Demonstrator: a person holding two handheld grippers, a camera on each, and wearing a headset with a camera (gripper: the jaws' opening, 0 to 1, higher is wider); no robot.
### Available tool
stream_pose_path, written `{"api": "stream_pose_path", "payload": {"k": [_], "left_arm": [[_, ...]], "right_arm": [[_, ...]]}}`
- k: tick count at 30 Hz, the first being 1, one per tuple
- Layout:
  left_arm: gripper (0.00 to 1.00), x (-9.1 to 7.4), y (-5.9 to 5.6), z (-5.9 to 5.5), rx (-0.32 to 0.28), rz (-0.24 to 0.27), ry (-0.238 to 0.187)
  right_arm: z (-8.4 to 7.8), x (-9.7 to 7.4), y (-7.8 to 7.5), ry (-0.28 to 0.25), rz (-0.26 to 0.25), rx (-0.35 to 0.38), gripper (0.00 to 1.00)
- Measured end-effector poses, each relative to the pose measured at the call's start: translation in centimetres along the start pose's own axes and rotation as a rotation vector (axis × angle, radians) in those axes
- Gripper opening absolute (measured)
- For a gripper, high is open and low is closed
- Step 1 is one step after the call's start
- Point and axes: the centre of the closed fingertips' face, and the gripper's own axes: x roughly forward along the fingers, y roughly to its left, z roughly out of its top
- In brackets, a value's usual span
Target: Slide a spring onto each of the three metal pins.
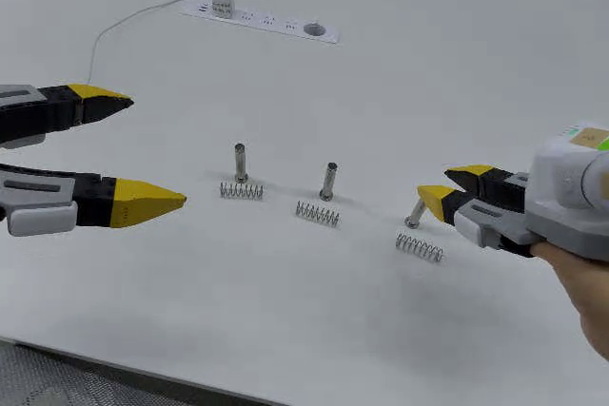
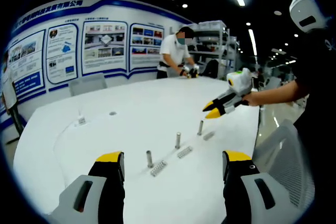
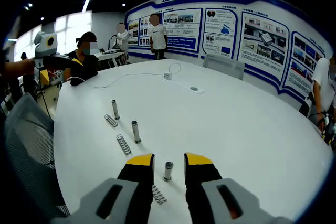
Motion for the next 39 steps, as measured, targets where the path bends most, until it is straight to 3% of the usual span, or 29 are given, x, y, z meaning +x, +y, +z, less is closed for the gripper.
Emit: {"api": "stream_pose_path", "payload": {"k": [4,9,14,22,32,39], "left_arm": [[0.78,0.2,-0.2,-0.3,0.006,-0.01,0.012],[0.77,0.3,-0.4,-0.8,0.003,-0.02,0.032],[0.76,0.3,-0.2,-1.2,0.001,-0.026,0.046],[0.75,0.3,0.0,-1.3,-0.005,-0.02,0.053],[0.74,0.2,-0.1,-1.9,-0.014,-0.023,0.069],[0.73,0.0,0.1,-1.8,-0.017,-0.016,0.067]], "right_arm": [[-1.2,-0.8,0.0,0.023,0.034,-0.043,0.24],[-4.1,-0.8,0.4,0.11,0.099,-0.136,0.24],[-6.4,-0.1,1.2,0.177,0.169,-0.15,0.24],[-7.9,1.5,2.2,0.237,0.257,-0.189,0.23],[-9.0,2.0,2.8,0.284,0.312,-0.227,0.19],[-9.1,2.1,2.6,0.281,0.327,-0.162,0.18]]}}
